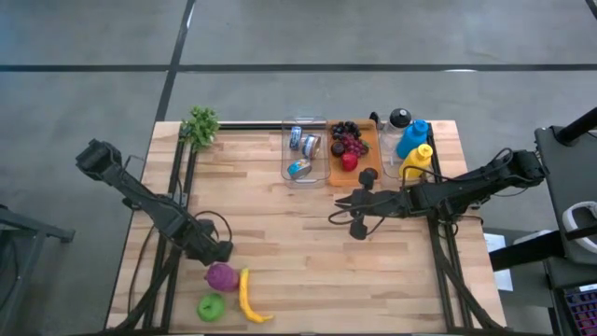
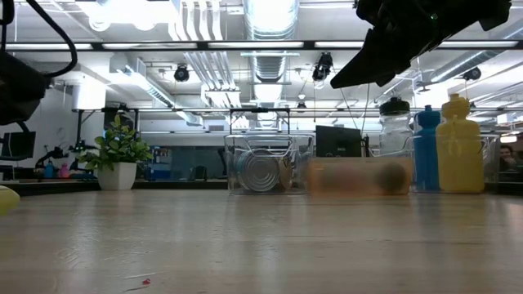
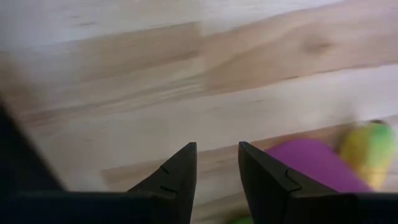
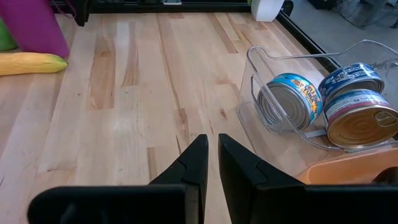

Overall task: Pick & Place Food Item
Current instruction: Put the violet tumbler into the right transparent bin

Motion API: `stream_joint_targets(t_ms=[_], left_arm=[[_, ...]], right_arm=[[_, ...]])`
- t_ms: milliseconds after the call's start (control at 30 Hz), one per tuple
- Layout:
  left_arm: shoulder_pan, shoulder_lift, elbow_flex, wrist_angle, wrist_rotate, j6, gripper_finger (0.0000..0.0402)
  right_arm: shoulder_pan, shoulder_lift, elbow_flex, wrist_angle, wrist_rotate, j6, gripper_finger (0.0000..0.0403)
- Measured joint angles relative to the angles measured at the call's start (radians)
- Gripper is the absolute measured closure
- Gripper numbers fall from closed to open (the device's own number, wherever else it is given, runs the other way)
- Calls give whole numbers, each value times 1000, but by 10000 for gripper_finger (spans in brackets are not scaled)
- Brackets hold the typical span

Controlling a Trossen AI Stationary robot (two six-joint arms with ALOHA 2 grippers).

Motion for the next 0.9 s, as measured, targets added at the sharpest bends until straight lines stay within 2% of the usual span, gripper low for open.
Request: stream_joint_targets(t_ms=[233,433,900], left_arm=[[0,0,0,-7,90,-23,279],[0,2,0,68,80,-23,280],[0,2,-1,68,46,-46,280]], right_arm=[[0,0,0,-1,0,0,369],[0,0,0,-1,0,0,369],[0,0,0,-1,0,0,369]])
